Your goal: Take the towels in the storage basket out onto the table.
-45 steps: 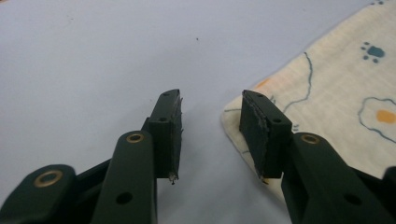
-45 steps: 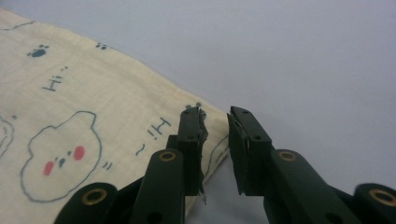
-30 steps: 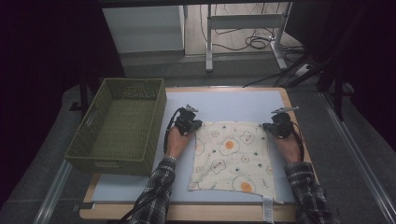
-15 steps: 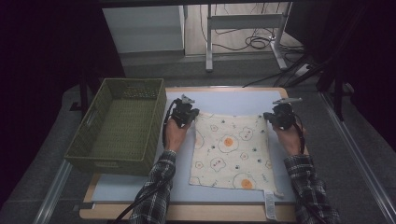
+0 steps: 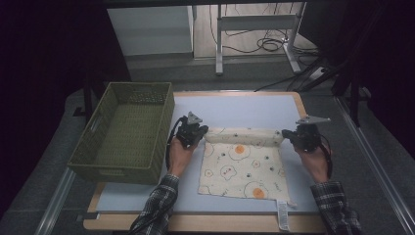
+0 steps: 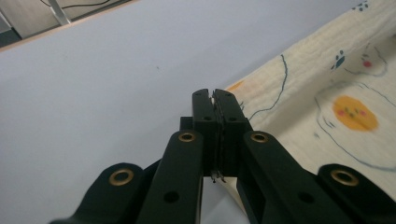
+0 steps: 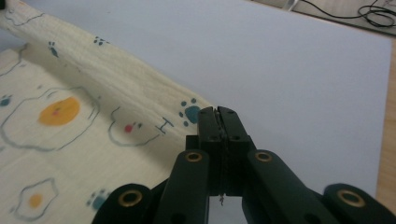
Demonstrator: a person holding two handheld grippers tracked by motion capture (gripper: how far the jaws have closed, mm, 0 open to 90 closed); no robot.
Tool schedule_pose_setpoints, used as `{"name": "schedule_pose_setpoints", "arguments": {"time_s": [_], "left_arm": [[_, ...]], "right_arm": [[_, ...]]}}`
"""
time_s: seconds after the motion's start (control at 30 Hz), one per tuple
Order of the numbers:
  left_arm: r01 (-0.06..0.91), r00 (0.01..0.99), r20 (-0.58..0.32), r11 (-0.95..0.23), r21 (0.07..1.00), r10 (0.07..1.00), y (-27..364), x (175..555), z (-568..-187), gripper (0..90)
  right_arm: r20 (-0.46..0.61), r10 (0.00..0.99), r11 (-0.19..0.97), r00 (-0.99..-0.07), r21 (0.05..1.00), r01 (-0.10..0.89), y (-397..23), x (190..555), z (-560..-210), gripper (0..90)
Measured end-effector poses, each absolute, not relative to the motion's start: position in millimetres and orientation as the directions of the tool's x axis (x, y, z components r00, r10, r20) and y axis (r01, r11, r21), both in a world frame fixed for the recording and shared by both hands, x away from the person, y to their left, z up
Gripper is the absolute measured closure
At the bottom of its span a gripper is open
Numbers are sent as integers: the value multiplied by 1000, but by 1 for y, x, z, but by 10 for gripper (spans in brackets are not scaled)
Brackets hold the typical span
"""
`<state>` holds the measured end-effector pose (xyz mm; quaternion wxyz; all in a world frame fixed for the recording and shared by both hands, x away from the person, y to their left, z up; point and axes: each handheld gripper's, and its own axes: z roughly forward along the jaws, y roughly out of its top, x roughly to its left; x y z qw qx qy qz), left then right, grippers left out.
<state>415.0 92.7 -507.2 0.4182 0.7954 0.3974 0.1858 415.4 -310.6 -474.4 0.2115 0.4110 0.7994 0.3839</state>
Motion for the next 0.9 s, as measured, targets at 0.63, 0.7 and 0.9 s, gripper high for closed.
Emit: {"name": "schedule_pose_setpoints", "arguments": {"time_s": [0.63, 0.7, 0.9], "left_arm": [[453, 673, -80, -324, 831, 736, 107, 336, -518, 888], [448, 679, -79, -328, 832, 730, 109, 329, -518, 887], [442, 701, -92, -329, 835, 707, 112, 306, -522, 884]], "right_arm": [[-5, 773, 393, -635, 789, 473, -320, 336, -479, 895], [-2, 769, 392, -639, 791, 470, -320, 329, -479, 895], [3, 757, 400, -654, 788, 467, -322, 305, -481, 895]]}}
